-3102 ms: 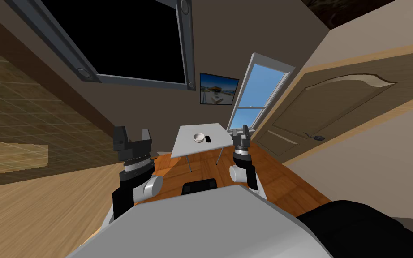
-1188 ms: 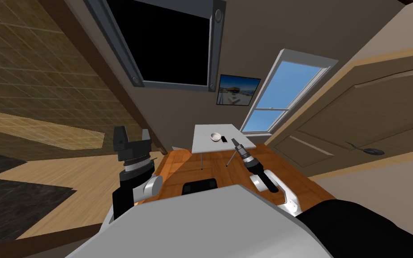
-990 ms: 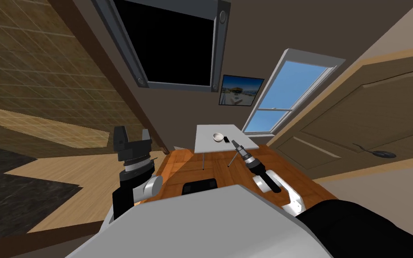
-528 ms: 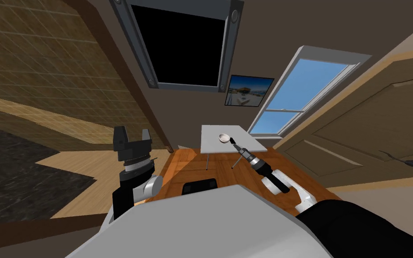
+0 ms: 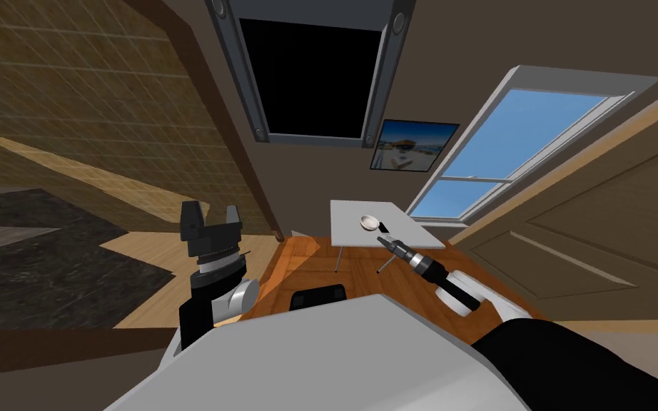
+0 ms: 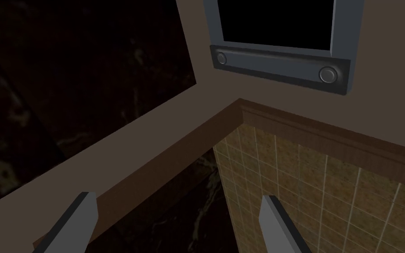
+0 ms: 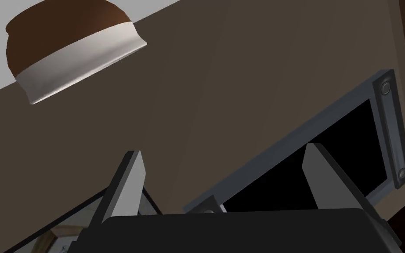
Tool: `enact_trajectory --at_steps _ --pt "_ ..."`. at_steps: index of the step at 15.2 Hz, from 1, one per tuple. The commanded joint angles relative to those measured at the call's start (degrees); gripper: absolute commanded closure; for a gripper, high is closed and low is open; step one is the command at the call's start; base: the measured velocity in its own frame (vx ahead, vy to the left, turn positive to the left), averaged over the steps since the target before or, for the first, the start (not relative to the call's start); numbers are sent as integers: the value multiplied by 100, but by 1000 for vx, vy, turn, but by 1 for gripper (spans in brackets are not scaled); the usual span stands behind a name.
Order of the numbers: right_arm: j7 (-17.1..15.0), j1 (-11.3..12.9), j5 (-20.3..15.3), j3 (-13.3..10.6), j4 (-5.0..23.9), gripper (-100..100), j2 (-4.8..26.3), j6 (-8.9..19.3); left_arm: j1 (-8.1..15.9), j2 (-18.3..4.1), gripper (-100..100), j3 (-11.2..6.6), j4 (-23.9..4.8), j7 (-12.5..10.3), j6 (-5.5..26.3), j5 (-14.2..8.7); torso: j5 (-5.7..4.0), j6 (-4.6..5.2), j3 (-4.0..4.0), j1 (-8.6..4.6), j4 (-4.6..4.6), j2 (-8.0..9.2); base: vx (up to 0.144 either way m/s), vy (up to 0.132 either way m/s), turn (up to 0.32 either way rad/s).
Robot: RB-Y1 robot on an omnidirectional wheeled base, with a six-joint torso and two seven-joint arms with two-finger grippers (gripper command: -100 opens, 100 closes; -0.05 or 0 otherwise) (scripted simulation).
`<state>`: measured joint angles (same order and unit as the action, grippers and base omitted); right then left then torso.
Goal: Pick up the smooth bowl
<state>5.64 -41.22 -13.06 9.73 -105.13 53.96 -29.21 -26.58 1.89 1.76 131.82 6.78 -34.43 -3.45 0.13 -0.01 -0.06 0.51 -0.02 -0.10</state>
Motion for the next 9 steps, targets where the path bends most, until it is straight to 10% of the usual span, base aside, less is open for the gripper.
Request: enact_trajectory --at_steps 1,9 --pt "68 -121 -121 68 250 -100 286 -54 0 0 0 0 0 0 0 0 0 0 0 0 0 0 43 114 112" --pt "248 -465 -440 222 843 -100 1190 -172 0 0 0 0 0 0 0 0 0 -2 -1 -3 0 -3 55 111 111"
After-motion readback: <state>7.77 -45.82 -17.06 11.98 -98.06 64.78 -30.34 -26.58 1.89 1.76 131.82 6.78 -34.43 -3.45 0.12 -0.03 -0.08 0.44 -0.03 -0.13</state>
